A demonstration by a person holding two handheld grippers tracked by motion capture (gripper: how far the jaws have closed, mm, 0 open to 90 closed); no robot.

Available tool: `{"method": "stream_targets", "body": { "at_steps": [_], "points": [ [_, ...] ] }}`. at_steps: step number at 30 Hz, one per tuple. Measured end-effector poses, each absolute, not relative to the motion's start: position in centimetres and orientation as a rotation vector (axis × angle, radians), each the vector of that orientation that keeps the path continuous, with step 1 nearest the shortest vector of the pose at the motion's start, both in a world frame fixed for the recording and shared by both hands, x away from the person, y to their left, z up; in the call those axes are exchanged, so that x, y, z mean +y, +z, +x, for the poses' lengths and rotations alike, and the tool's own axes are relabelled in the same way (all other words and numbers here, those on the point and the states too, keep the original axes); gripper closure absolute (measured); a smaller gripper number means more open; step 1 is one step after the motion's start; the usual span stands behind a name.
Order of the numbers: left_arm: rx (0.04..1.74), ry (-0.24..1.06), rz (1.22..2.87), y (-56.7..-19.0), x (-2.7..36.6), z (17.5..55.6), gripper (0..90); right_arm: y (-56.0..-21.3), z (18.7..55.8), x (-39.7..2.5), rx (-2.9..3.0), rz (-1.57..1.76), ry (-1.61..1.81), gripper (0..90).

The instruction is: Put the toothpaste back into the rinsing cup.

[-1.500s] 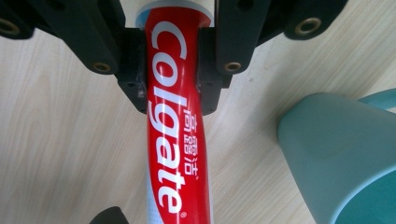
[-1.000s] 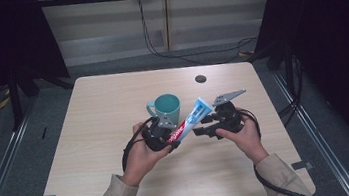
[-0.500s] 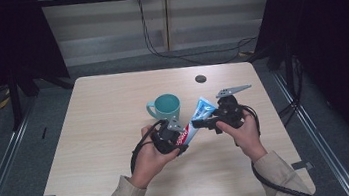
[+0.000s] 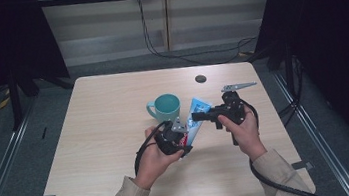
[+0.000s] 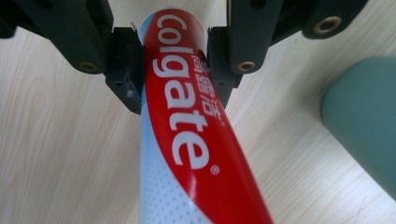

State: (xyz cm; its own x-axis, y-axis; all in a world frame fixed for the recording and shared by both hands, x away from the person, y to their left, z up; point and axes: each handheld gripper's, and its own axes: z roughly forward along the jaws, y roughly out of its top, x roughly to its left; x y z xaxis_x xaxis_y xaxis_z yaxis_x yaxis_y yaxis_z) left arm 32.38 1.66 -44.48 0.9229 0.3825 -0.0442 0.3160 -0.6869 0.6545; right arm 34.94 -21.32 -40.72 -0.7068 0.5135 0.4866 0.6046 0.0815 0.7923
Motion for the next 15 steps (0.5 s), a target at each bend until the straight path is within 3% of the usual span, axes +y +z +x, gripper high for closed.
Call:
{"method": "stream_targets", "body": {
  "at_steps": [15],
  "points": [
    [0.486, 0.094, 2.321, -44.3, 0.5, 32.0, 51.8, -39.4, 35.0, -20.1, -2.292, -1.165, -1.781, 76.2]
  ]
}}
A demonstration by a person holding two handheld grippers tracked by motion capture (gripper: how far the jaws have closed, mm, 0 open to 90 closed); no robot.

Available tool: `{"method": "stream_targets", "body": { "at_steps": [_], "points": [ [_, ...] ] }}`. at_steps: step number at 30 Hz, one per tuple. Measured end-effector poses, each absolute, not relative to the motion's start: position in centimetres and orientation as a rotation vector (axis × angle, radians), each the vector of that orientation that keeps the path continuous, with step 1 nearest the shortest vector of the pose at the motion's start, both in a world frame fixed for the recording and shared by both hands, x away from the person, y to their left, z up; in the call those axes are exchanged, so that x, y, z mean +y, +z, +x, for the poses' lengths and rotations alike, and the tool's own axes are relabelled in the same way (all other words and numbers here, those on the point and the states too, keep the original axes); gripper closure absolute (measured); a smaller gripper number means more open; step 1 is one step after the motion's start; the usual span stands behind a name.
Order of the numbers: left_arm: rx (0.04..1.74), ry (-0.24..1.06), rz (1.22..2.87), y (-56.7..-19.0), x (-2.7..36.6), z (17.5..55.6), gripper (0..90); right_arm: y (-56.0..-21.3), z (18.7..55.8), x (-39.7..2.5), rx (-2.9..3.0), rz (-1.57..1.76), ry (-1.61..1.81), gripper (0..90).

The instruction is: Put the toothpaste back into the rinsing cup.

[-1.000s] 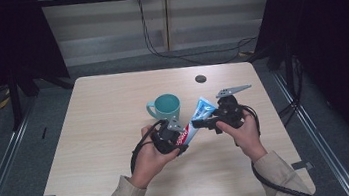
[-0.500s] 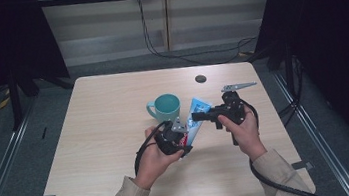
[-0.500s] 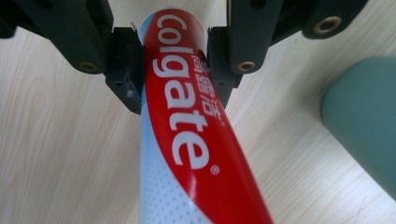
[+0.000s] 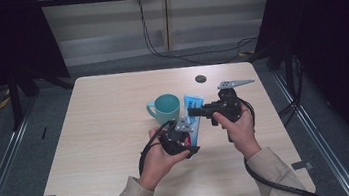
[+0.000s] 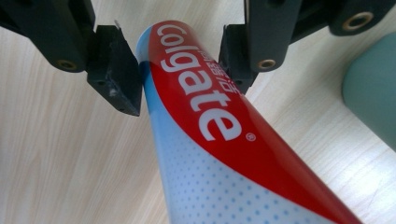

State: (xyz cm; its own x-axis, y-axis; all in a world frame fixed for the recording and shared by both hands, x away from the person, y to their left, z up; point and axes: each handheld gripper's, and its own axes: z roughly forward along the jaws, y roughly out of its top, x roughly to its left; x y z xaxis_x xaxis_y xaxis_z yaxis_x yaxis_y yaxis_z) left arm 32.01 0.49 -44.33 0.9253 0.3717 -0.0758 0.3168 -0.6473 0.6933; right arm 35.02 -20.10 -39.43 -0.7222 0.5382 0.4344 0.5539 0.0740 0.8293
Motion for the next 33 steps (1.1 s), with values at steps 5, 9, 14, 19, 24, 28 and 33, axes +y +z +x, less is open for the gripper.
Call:
{"method": "stream_targets", "body": {
  "at_steps": [5, 9, 14, 19, 24, 28, 33],
  "points": [
    [0.484, 0.081, 2.319, -44.2, 0.2, 32.0, 49.5, -39.2, 35.0, -20.0, -2.297, -1.171, -1.793, 76.6],
    [0.477, 0.072, 2.322, -44.1, 0.1, 32.0, 47.4, -39.1, 35.1, -19.7, -2.303, -1.175, -1.8, 76.8],
    [0.471, 0.057, 2.302, -44.1, 0.3, 32.1, 46.8, -38.9, 35.1, -19.5, -2.309, -1.156, -1.804, 77.0],
    [0.461, 0.069, 2.307, -44.1, 0.5, 32.2, 45.3, -38.6, 35.0, -19.2, -2.343, -1.121, -1.803, 77.3],
    [0.466, 0.062, 2.266, -43.8, 0.8, 32.4, 36.8, -38.4, 34.9, -18.9, -2.39, -1.092, -1.785, 77.7],
    [0.47, 0.097, 2.241, -43.2, 1.3, 32.5, 29.1, -38.2, 34.9, -19.0, -2.402, -1.078, -1.792, 77.9],
    [0.485, 0.116, 2.232, -43.0, 2.7, 32.7, 23.8, -37.9, 35.0, -19.5, -2.422, -1.084, -1.791, 77.9]
  ]
}}
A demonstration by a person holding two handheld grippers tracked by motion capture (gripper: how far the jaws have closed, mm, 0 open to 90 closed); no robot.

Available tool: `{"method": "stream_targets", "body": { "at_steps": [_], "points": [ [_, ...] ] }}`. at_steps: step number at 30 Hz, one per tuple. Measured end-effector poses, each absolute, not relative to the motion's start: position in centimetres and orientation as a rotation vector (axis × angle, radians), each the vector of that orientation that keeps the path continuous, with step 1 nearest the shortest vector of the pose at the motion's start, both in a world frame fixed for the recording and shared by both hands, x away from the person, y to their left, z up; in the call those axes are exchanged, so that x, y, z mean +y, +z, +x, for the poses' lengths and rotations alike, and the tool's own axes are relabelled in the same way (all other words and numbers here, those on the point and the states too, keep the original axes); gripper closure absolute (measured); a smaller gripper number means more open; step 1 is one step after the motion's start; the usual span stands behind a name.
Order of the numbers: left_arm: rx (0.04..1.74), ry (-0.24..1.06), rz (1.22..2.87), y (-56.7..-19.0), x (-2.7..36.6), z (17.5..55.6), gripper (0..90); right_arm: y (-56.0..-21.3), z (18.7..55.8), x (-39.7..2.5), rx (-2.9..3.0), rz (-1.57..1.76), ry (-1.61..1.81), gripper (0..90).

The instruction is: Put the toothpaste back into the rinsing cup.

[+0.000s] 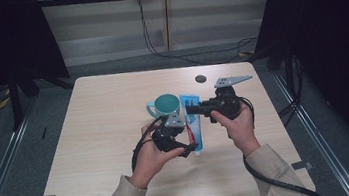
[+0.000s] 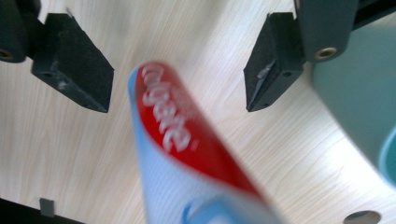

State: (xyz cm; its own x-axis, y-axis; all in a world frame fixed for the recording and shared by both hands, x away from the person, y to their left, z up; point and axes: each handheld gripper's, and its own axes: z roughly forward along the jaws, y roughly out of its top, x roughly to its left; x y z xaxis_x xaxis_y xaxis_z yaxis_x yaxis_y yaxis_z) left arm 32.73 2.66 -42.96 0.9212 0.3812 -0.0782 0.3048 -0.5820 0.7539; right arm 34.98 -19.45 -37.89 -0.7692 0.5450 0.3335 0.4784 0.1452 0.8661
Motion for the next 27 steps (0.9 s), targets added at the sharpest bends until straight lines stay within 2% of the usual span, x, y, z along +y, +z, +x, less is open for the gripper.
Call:
{"method": "stream_targets", "body": {
  "at_steps": [12, 27],
  "points": [
    [0.553, 0.093, 2.267, -45.0, 5.8, 32.7, 19.1, -36.3, 35.6, -20.2, 2.274, 1.048, 1.727, 78.0],
    [0.617, 0.072, 2.264, -47.5, 8.8, 32.4, 18.1, -35.2, 36.7, -20.3, 2.23, 1.06, 1.698, 77.9]
  ]
}}
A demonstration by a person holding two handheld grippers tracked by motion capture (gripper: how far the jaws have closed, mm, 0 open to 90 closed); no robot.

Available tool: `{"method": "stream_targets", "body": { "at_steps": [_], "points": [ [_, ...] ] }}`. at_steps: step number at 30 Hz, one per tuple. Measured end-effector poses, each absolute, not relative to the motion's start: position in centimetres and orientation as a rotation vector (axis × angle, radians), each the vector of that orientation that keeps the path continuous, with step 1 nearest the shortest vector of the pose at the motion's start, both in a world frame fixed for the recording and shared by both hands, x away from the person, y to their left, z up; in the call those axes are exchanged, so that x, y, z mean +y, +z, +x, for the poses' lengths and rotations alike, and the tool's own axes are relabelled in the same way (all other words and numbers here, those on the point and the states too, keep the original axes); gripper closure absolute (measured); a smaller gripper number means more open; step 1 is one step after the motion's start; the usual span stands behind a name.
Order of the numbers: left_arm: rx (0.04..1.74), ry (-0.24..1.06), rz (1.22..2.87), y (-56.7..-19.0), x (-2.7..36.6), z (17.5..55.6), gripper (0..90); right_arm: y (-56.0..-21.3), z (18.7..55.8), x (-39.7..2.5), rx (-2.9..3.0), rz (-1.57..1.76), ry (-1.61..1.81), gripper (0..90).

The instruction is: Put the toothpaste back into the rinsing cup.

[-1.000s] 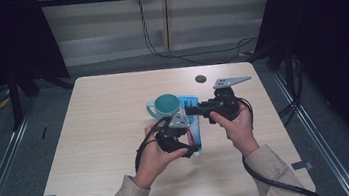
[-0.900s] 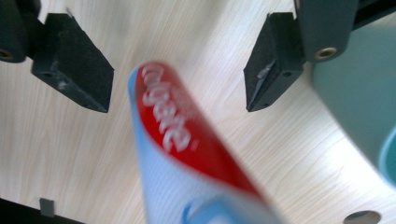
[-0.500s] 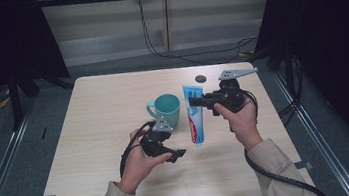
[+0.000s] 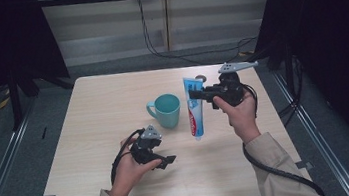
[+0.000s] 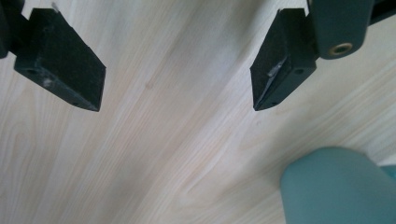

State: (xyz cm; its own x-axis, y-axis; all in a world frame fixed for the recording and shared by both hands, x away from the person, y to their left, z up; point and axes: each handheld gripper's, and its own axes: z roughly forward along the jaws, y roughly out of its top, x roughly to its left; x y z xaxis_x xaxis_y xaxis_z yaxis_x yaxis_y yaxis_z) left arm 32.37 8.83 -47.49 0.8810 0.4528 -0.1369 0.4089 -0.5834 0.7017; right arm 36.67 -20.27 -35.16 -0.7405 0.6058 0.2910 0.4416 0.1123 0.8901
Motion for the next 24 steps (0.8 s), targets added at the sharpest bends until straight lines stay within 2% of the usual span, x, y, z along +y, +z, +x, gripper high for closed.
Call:
{"method": "stream_targets", "body": {
  "at_steps": [24],
  "points": [
    [0.582, 0.177, 2.323, -49.5, 10.9, 31.5, 18.0, -32.6, 39.1, -19.7, 2.131, 1.06, 1.694, 77.8]
  ]
}}
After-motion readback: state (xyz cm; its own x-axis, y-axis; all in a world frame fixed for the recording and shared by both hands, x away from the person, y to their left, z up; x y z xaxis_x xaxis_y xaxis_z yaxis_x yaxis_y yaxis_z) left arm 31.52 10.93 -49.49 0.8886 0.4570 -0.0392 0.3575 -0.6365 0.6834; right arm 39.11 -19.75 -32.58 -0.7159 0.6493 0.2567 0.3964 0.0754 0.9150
